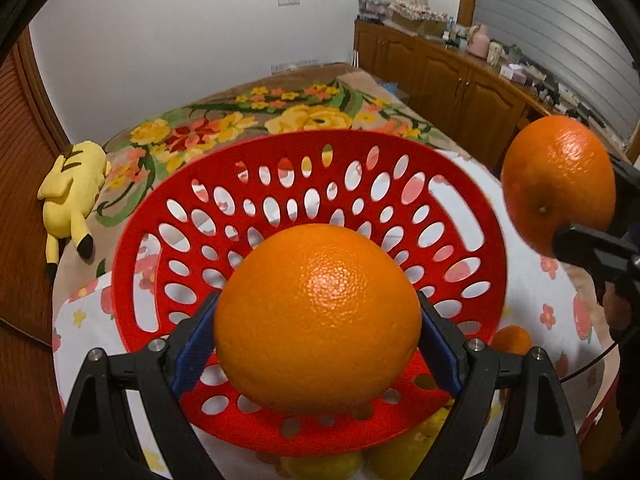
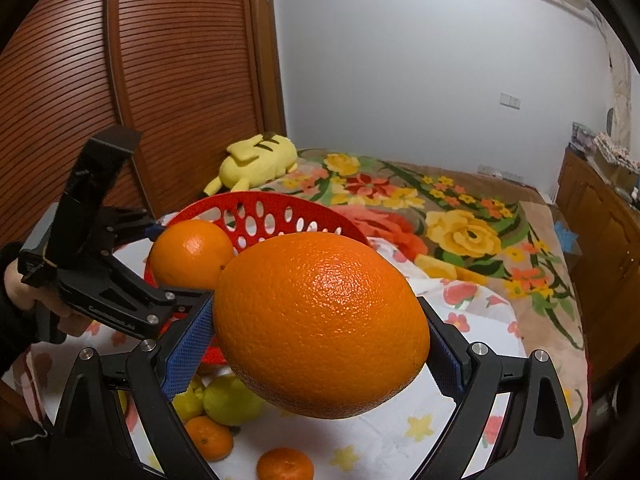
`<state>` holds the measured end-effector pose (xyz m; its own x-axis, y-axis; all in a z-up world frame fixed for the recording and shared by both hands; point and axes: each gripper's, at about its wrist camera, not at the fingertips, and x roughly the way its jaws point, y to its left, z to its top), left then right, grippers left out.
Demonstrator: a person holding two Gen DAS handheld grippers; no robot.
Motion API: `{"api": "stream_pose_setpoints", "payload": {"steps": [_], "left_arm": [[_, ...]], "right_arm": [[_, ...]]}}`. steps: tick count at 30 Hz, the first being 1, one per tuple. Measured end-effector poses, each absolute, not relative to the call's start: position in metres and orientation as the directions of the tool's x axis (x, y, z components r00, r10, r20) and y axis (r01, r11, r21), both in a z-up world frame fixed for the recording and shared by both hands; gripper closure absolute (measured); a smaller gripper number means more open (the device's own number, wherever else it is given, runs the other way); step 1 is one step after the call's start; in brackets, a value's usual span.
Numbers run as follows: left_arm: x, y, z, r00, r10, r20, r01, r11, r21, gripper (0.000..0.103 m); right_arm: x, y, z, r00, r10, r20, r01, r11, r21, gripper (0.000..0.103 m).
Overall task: Organize fruits
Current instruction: 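Drop the round orange into the red basket with the left tool while the right tool holds the oval orange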
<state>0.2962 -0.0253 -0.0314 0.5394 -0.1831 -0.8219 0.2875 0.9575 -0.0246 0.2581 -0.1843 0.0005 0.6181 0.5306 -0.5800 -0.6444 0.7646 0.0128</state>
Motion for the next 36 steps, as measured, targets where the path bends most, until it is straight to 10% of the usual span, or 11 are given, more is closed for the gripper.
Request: {"api": "stream_pose_setpoints", "payload": {"steps": [36], "left_arm": [[0.280, 0.014, 0.003, 0.665, -0.238, -0.707, 0.212, 0.969, -0.127, 0.005]], "right_arm": [[0.262, -0.177, 0.001, 0.604, 0.538, -0.589, -0.658, 0.753, 0.012, 0.007]]}}
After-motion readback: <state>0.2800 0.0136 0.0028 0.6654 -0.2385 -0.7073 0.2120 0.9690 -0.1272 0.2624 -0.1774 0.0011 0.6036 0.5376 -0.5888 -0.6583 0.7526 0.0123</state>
